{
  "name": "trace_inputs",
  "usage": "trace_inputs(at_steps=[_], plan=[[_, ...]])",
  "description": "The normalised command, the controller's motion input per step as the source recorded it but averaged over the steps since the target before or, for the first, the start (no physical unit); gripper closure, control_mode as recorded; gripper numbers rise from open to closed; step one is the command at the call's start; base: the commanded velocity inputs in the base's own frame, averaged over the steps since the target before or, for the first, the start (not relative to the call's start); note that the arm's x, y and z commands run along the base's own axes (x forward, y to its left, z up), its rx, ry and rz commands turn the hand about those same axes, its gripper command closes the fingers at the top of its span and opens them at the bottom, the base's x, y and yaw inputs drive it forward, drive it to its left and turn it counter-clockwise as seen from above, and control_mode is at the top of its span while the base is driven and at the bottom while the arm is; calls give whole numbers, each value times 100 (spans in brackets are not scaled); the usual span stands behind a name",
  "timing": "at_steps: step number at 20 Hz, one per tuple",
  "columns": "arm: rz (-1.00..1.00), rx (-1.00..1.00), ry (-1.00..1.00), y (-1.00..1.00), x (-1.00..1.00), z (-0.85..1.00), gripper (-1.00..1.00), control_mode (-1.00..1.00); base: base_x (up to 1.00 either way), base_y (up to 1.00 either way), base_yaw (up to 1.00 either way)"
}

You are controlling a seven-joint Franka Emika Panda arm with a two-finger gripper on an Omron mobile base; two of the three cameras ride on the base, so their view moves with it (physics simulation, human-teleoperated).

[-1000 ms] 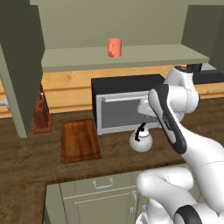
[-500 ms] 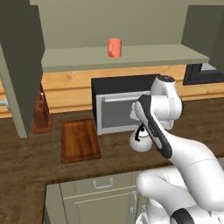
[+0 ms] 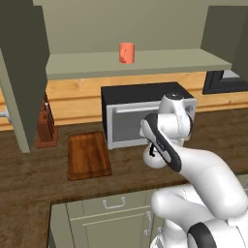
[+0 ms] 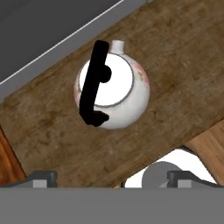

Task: Pick the kettle from the counter and place it on the tray. Then pick the mug from the cabinet and place it on the tray. Then close the cabinet doors.

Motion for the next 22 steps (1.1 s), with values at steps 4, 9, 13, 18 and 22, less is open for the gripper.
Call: trace_inputs(at_steps=[4, 9, 13, 18, 22], plan=[[0, 0, 0, 0, 34, -21, -100, -100, 0, 0, 0], [0, -6, 1, 0, 29, -26, -100, -100, 0, 0, 0], [0, -8, 0, 0, 33, -19, -100, -100, 0, 0, 0], [0, -9, 0, 0, 24, -21, -100, -100, 0, 0, 0], [0, -3, 0, 0, 16, -23, -100, -100, 0, 0, 0]])
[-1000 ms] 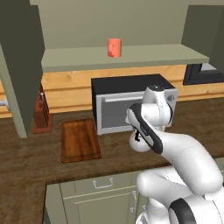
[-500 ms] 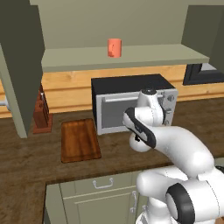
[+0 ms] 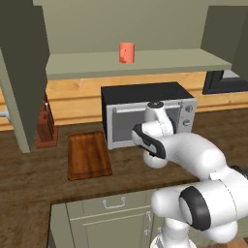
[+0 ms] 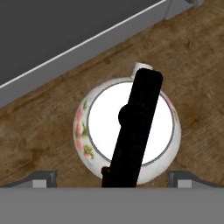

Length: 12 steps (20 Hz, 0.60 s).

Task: Pick the kettle from the counter and place it on the tray. Then pick the mug from the cabinet and place it on the tray. Then close the cabinet doors.

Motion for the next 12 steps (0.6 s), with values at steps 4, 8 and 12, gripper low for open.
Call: trace_inputs(at_steps=[4, 8, 12], plan=[[0, 0, -1, 0, 5, -16, -100, -100, 0, 0, 0], [0, 0, -4, 0, -3, -8, 100, -100, 0, 0, 0], [0, 0, -8, 2, -7, -1, 100, -100, 0, 0, 0]])
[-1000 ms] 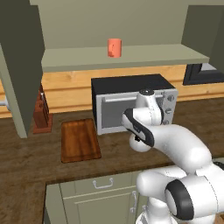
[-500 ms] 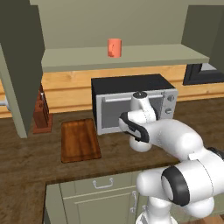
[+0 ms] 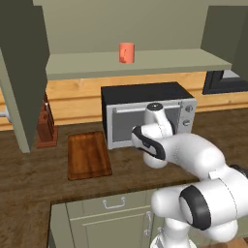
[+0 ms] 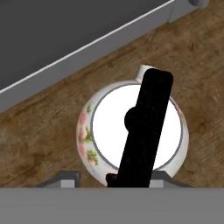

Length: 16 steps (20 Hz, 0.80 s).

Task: Pick the kettle from the counter and place it on the tray. Then pick the mug from the cabinet and place it on the tray. Then close the cabinet doors.

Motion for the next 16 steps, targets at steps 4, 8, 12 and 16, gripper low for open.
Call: trace_inputs(at_steps=[4, 8, 12, 16], plan=[[0, 0, 0, 0, -14, -5, 100, -100, 0, 0, 0], [0, 7, 2, -1, -19, 1, 100, -100, 0, 0, 0], [0, 18, -1, 18, -74, 31, 100, -100, 0, 0, 0], [6, 3, -13, 38, -74, 18, 100, -100, 0, 0, 0]])
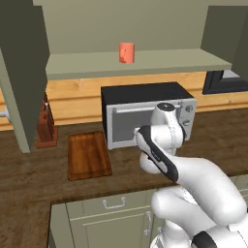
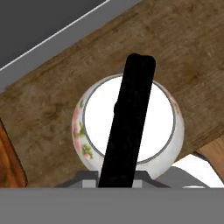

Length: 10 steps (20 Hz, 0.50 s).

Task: Pick the kettle from the counter and place it on the tray. Then pick the mug from the cabinet and place it on the tray. Then close the cabinet doors.

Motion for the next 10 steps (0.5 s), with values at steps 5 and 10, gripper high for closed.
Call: trace_inputs(at_steps=[5, 10], plan=[[7, 0, -20, 76, -23, 13, 100, -100, 0, 0, 0], [9, -1, -10, 93, 4, 1, 100, -100, 0, 0, 0]])
